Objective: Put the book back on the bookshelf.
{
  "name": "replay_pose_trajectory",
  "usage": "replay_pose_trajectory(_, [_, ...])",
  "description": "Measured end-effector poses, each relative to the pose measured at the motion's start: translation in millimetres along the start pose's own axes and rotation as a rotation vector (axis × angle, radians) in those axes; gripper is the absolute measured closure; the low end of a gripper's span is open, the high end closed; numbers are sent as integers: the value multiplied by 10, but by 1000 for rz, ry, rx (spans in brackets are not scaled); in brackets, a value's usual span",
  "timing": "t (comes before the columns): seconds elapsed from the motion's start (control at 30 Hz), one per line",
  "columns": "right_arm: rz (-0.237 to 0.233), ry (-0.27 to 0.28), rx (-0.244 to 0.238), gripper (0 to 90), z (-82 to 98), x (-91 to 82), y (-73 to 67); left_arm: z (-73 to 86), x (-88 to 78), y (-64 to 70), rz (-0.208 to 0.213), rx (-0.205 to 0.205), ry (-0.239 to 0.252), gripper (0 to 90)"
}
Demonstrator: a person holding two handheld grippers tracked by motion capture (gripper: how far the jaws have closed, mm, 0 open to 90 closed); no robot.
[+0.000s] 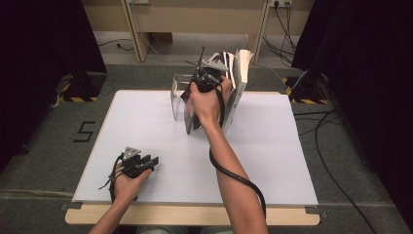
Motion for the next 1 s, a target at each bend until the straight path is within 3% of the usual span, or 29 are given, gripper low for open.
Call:
replay_pose_trajectory(0.23, [-19, 25, -2, 626, 37, -121, 19, 2, 1, -2, 0, 0, -2, 594])
replay_pose_trajectory(0.6, [-57, 18, 13, 623, 175, -209, 63, 2, 2, 1, 0, -1, -2, 593])
replay_pose_trajectory(0.77, [-97, -47, 49, 698, 316, -198, -3, 2, 3, 4, 0, 1, -3, 593])
replay_pose_trajectory(1.0, [-65, -80, 60, 818, 471, -92, -85, 1, 3, 8, 2, 0, -1, 593])
Point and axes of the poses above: each handheld gripper's, and its own axes: x roughly forward along the jaws, z roughly out of its underside, y roughly to its right, the point moved 10 cm from there along x, roughly forward along the jaws, and after that the axes turned 2 degrees about x, right-handed, at the moved point
